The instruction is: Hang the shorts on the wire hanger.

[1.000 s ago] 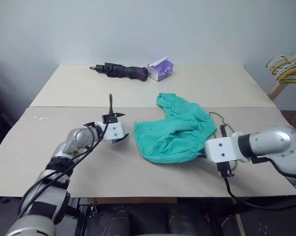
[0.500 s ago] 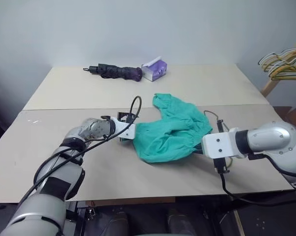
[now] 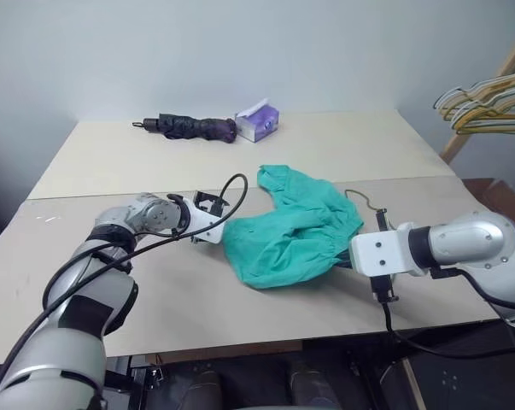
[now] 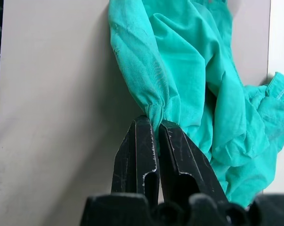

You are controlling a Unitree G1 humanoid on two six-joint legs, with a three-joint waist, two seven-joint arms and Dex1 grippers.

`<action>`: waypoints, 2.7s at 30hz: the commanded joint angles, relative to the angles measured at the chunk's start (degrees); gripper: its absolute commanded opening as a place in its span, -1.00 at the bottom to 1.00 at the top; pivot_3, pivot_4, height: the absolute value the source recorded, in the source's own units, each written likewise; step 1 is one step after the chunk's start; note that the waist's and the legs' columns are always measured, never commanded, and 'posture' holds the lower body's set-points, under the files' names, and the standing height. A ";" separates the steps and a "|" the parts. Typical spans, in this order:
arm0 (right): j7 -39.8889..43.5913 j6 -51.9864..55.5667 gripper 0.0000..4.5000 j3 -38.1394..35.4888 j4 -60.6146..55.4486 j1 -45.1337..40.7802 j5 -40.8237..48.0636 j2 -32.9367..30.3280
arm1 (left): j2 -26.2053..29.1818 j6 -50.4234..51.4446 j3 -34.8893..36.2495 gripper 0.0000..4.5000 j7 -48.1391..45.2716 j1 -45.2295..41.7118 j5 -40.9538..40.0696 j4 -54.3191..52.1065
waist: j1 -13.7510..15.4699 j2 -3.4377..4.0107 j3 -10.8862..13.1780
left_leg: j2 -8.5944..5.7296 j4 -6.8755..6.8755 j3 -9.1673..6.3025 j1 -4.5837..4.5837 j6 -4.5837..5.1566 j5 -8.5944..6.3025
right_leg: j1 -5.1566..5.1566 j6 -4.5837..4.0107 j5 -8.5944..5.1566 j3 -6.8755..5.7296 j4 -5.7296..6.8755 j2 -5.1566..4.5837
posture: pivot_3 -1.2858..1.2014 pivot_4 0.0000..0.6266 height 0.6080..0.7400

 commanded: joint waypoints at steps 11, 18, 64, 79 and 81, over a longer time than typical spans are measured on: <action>-1.29 2.37 -1.00 -2.27 -2.57 -1.50 0.95 0.62 | -3.75 0.52 0.06 -0.99 4.15 -0.24 0.44 1.56 | -1.22 -0.01 0.00 | -0.01 0.02 -0.02 -0.19 0.00 0.00 | -0.20 0.03 0.01 0.02 0.01 0.00 | -0.12 -0.90 1.00; -3.18 1.95 -1.00 -1.27 -0.55 -2.10 -0.78 2.70 | 2.06 -1.26 1.93 -0.99 3.48 0.89 -1.35 0.09 | -2.52 -0.01 0.00 | 0.00 0.02 -0.04 -0.17 0.00 0.00 | -0.20 0.04 0.01 0.02 0.03 0.00 | -0.11 -0.88 1.00; -52.09 -29.84 -1.00 15.72 93.18 -63.92 -36.61 24.95 | 12.11 38.68 12.37 -0.99 26.56 -21.30 -1.14 -11.77 | 4.17 0.14 1.87 | -0.07 -0.16 0.01 -0.83 -0.33 0.30 | -1.26 -0.59 0.53 0.11 0.42 -0.02 | 0.06 -0.95 1.00; -91.52 -44.90 -1.00 15.69 103.05 -61.33 -41.60 21.60 | 12.39 15.64 5.54 -0.99 56.60 -28.09 5.74 -5.31 | 3.99 0.01 1.77 | -0.82 -0.99 0.27 -2.35 -0.99 0.74 | -3.32 -0.40 0.40 0.01 0.75 -0.93 | 0.03 -0.85 1.00; -89.30 -50.00 -1.00 16.16 102.22 -57.19 -41.77 20.40 | 14.12 10.62 6.32 -0.99 50.78 -21.05 3.29 -10.71 | 3.80 0.01 1.77 | -0.82 -1.00 0.26 -1.84 -0.90 0.76 | -2.74 -0.39 0.40 -0.04 0.70 -0.93 | 0.03 -0.82 1.00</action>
